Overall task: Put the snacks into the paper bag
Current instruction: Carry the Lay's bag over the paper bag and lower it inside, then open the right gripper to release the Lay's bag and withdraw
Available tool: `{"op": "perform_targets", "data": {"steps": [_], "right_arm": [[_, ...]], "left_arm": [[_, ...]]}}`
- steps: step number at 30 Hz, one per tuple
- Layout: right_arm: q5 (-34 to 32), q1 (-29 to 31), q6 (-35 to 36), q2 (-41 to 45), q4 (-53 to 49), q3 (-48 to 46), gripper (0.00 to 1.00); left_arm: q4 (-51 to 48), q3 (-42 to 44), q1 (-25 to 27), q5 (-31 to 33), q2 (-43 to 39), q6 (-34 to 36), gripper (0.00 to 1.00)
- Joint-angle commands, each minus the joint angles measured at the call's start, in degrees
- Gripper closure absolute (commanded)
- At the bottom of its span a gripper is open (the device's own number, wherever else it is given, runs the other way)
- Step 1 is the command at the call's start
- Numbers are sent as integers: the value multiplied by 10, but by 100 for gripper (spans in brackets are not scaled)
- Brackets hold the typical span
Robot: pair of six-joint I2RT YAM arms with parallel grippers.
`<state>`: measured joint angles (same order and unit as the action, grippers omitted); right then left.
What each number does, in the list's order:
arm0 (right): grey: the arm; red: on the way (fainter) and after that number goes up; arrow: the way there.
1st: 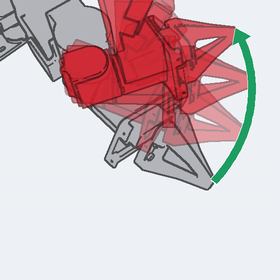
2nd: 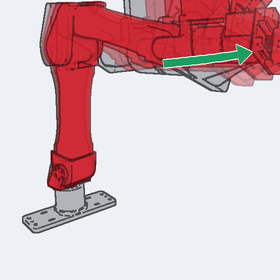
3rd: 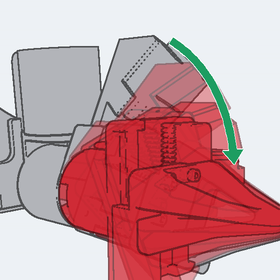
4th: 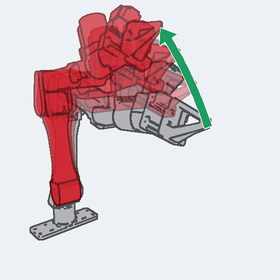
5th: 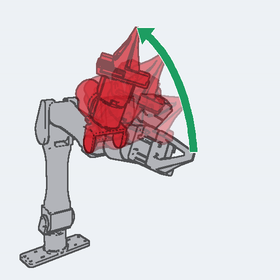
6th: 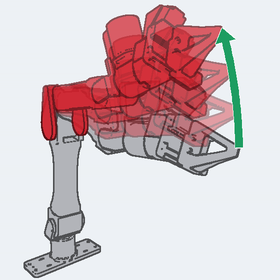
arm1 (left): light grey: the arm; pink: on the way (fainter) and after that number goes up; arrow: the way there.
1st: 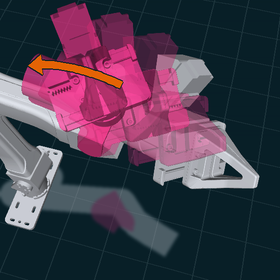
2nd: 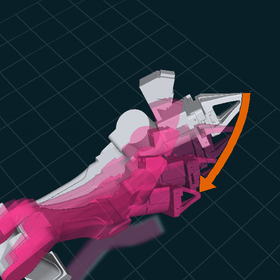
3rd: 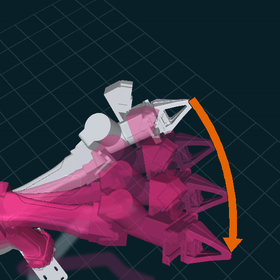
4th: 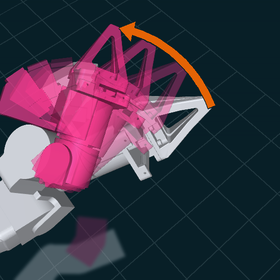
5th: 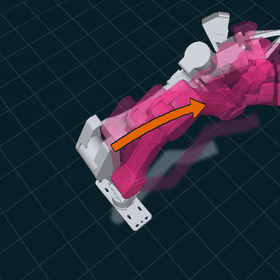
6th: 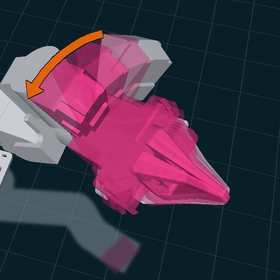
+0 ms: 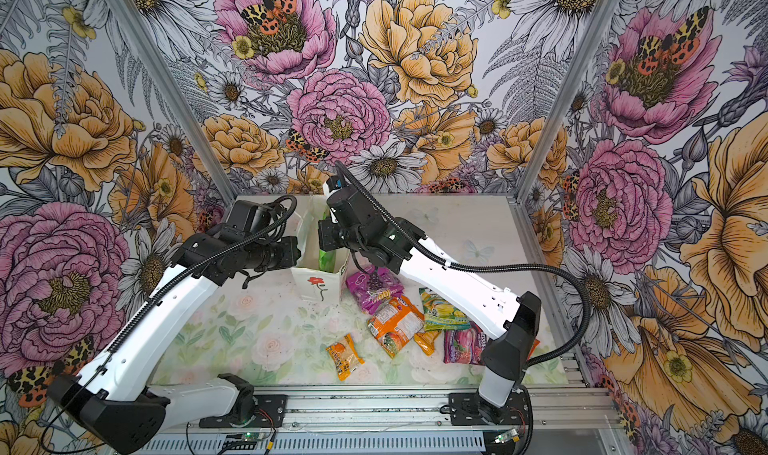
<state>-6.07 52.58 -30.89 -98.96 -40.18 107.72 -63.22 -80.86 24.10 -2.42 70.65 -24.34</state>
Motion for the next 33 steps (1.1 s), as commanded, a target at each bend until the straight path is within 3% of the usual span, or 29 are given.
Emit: {"op": "perform_targets", "data": {"steps": [1,6,14,25,29,33], "right_arm": [[-25,1,-17,-20,-11,14,100],[-52,11,-24,-53,-54,53,100],[-115,16,-38,-53,-79,34,100],[-117,19,-57,-68,-81,15,100],[-82,20,-50,-70,-82,22,78],[-84,21,-41,-53,-81,17,66]], "left_arm": [[6,7,-2,20,0,-12,100],[6,11,-6,23,-5,-4,100],[6,14,-10,36,-6,-16,100],[6,-6,-5,50,6,-30,100],[11,-4,-6,42,5,-33,100],[11,-3,-7,46,5,-33,100]]}}
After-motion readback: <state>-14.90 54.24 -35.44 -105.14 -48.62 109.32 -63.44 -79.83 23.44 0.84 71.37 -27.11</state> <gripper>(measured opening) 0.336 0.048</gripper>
